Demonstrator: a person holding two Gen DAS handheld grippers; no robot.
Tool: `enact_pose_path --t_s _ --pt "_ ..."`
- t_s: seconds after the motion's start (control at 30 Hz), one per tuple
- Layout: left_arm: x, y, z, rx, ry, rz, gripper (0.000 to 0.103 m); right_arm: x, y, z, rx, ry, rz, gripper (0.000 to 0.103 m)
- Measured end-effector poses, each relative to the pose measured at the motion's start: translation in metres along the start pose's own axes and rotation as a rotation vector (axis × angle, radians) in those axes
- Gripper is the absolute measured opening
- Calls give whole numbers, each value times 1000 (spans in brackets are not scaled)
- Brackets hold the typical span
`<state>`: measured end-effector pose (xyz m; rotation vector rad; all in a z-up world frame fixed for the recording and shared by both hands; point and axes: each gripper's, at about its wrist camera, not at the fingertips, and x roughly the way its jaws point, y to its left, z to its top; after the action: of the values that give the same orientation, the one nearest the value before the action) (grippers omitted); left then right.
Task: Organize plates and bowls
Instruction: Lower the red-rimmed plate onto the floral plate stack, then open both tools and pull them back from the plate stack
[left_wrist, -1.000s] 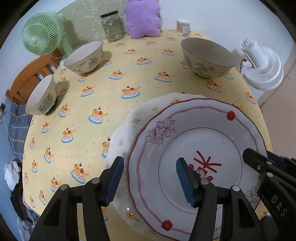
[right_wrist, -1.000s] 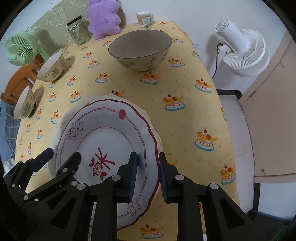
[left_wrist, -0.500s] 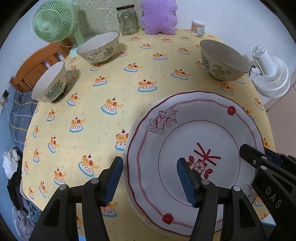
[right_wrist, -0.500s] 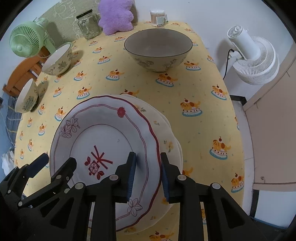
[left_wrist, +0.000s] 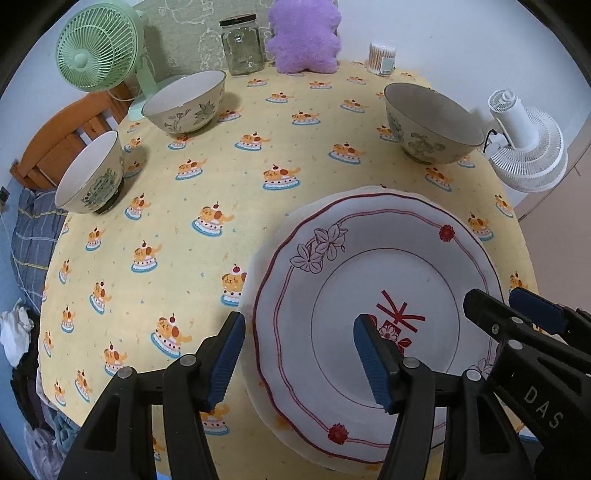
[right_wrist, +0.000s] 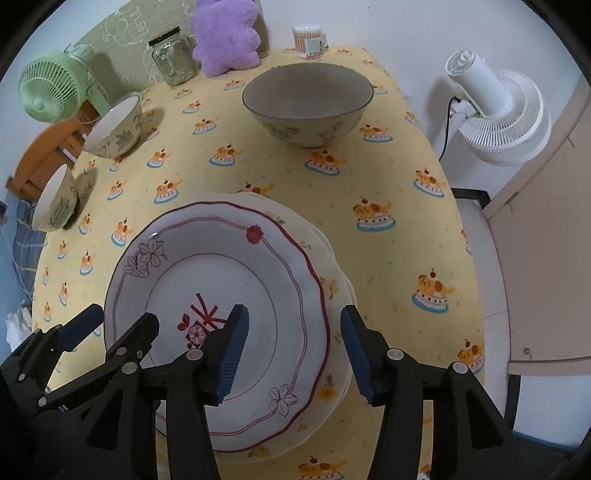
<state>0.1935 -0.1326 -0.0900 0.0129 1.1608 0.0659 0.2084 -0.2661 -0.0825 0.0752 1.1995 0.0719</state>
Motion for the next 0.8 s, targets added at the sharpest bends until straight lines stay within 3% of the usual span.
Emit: enact_pose_path --t_s 0.4,0.8 --pt "-24 46 11 36 -76 -49 63 -31 58 5 -14 -94 16 62" --pt "-43 148 29 29 -141 -59 63 -48 160 18 36 -135 29 62"
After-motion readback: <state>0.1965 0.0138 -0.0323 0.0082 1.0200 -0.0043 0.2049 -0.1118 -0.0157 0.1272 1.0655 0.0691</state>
